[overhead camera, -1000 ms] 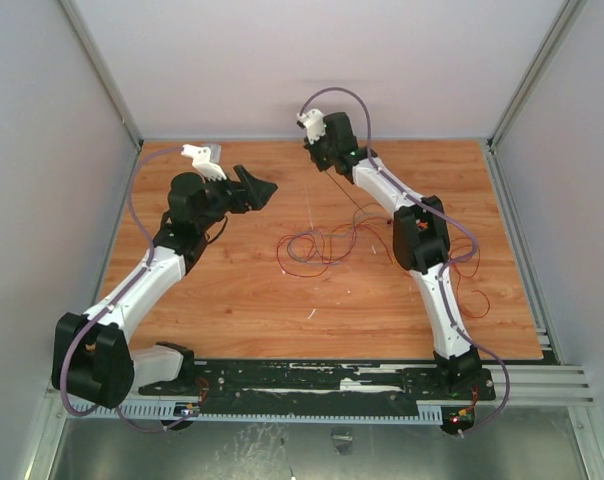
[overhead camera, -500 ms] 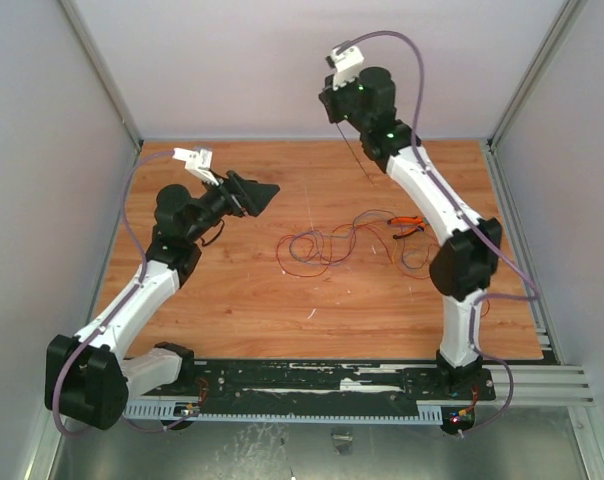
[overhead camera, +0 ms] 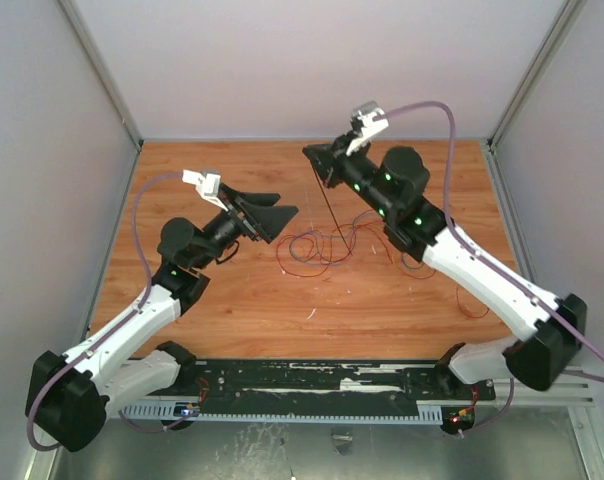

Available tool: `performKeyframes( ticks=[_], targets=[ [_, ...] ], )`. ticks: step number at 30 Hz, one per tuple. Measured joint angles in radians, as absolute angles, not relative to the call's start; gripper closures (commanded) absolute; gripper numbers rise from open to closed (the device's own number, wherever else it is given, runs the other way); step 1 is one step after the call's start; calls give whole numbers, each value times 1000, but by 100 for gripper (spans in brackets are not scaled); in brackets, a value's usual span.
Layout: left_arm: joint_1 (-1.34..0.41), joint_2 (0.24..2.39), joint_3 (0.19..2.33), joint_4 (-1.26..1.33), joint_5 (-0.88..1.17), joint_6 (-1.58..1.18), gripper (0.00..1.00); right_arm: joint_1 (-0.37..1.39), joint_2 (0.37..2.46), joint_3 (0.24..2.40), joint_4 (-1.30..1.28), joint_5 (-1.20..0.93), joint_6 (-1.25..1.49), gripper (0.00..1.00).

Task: Zip-tie the wires
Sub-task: Pick up the ribbon at the center of the board.

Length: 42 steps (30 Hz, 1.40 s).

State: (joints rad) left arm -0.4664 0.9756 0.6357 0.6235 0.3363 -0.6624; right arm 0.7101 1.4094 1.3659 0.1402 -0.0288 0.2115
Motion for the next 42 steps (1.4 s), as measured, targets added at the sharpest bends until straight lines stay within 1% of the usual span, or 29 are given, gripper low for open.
performKeyframes(
  ticks=[2, 8, 16, 18, 21, 24, 33, 36, 38, 42],
  targets=[
    [-511, 967, 621, 642, 308, -663, 9, 738, 1336, 1290, 163, -15, 253, 100],
    [-612, 978, 614, 700, 241, -669, 20, 809, 1146, 1114, 234, 56, 359, 100],
    [-714, 1055, 615, 747, 199, -664, 30, 882, 1085, 1033, 244, 155, 399, 100],
    [-730, 1062, 618, 747, 189, -655, 36, 894, 1085, 1030, 243, 175, 398, 100],
    [-743, 1070, 630, 747, 176, -648, 41, 906, 1085, 1029, 244, 199, 398, 100],
    [-750, 1078, 645, 748, 168, -640, 49, 917, 1090, 1029, 245, 220, 395, 100],
    [-763, 1107, 669, 753, 152, -623, 81, 928, 1119, 1029, 244, 244, 388, 100],
    [-765, 1108, 670, 753, 149, -614, 89, 929, 1121, 1029, 244, 252, 384, 100],
    [-766, 1108, 670, 753, 149, -608, 93, 929, 1123, 1029, 244, 258, 381, 100],
    [-767, 1108, 672, 749, 146, -603, 97, 929, 1125, 1029, 244, 268, 374, 100]
  ],
)
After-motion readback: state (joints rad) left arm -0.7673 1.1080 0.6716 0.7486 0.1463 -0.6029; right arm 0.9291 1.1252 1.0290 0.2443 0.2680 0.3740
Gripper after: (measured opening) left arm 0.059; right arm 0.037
